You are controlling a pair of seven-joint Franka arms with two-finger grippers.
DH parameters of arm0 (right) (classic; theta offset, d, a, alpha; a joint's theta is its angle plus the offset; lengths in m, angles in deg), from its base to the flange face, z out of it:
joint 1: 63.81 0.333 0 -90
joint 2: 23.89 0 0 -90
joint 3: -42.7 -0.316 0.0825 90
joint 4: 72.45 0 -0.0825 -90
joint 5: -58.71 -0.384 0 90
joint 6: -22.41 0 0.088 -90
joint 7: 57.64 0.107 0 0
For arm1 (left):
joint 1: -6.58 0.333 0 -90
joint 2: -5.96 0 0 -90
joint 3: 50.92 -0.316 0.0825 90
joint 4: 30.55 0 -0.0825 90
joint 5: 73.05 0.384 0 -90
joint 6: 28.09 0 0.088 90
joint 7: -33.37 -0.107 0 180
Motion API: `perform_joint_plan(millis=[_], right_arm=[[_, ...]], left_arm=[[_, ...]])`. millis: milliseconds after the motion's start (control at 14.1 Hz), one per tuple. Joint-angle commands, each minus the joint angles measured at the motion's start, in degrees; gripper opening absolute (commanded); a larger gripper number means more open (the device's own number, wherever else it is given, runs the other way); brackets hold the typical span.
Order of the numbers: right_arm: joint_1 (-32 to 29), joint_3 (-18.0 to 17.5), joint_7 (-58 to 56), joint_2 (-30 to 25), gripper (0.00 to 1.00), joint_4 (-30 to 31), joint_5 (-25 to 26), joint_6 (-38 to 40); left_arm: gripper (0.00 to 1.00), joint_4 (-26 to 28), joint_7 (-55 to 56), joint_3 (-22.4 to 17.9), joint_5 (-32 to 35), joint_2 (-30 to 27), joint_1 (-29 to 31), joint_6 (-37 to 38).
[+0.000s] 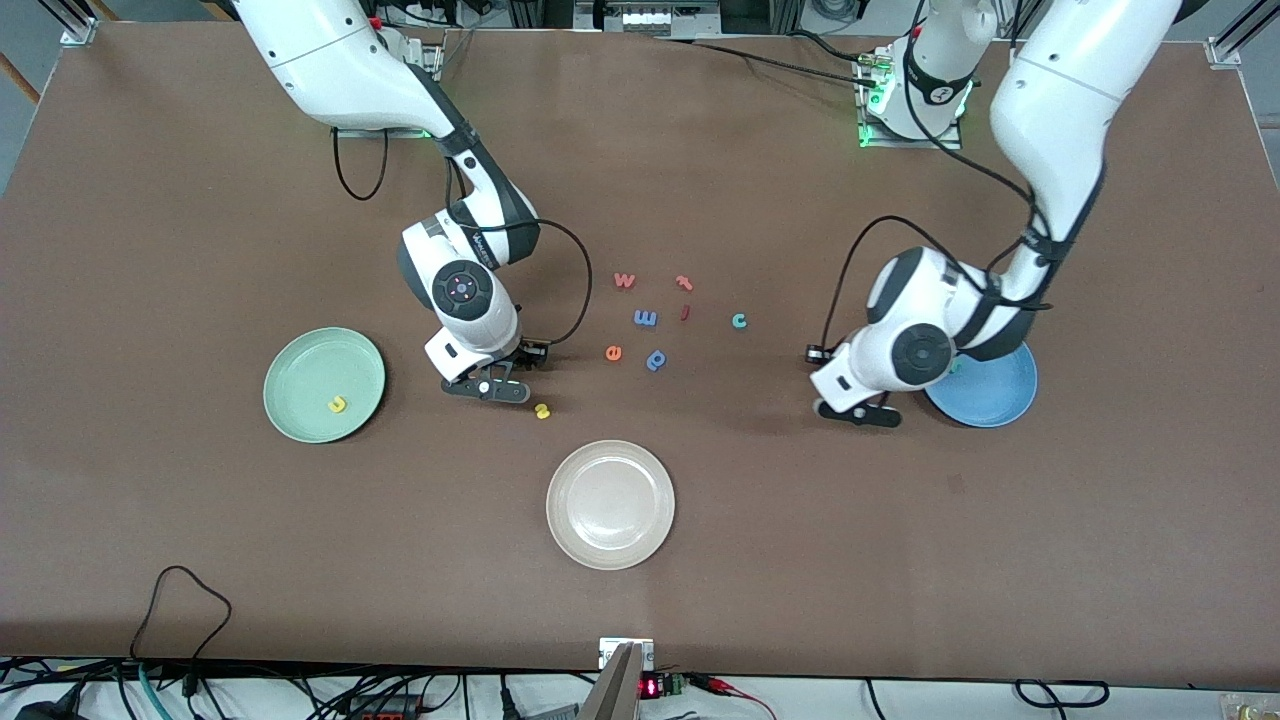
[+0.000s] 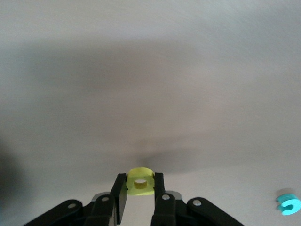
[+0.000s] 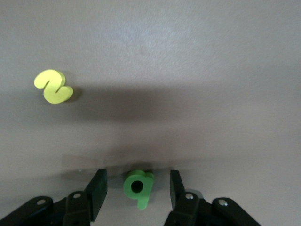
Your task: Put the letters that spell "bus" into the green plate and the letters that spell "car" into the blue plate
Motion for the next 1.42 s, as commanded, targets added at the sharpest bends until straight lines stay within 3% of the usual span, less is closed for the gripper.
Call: perform_joint_plan(millis=[0, 283, 496, 709, 992, 1063, 1134, 1205, 1346], right_arm=[[0.74, 0.32, 0.79, 0.77, 0.6, -0.85, -0.77, -0.14], [0.65, 0.32, 0.79, 0.77, 0.55, -0.77, -0.78, 0.12], [0.48, 0.32, 0.7, 0.68, 0.37, -0.77, -0.78, 0.21], [0.3, 0.32, 0.52, 0.6, 0.3, -0.77, -0.69, 0.39], [-0.05, 0.41, -0.44, 0.16, 0.11, -0.85, -0.69, 0.47], [-0.23, 0.58, -1.14, -0.28, 0.08, -1.2, -0.6, 0.56], [-1.27, 0.58, -2.63, -1.33, 0.06, -1.21, -0.34, 0.82], [-3.2, 0.58, -5.34, -2.73, 0.05, -1.21, -0.34, 2.04], [-7.5, 0.58, -11.75, -5.98, 0.05, -1.21, -0.25, 5.91]], left_arm=[[0.08, 0.84, -0.72, 0.29, 2.35, -3.61, 8.13, 3.43], [0.08, 1.1, -5.72, 0.38, 4.56, -3.52, 15.61, 4.14], [0.09, 1.45, -8.63, 0.29, 4.65, -2.73, 19.05, 3.71], [0.17, 1.46, -8.81, 0.29, 6.22, -0.28, 20.63, 3.26], [0.2, 1.55, -8.9, 0.38, 8.25, 0.79, 21.6, 2.91], [0.38, 1.55, -8.81, 0.46, 8.25, 0.7, 21.6, 3.17], [0.79, 1.55, -8.81, 0.64, 8.25, 0.44, 21.52, 3.35], [1.0, 1.2, -8.72, 1.16, 8.25, 0.0, 21.43, 4.05], [1.0, 0.23, -8.72, 4.4, 8.17, -2.54, 21.51, 8.16]])
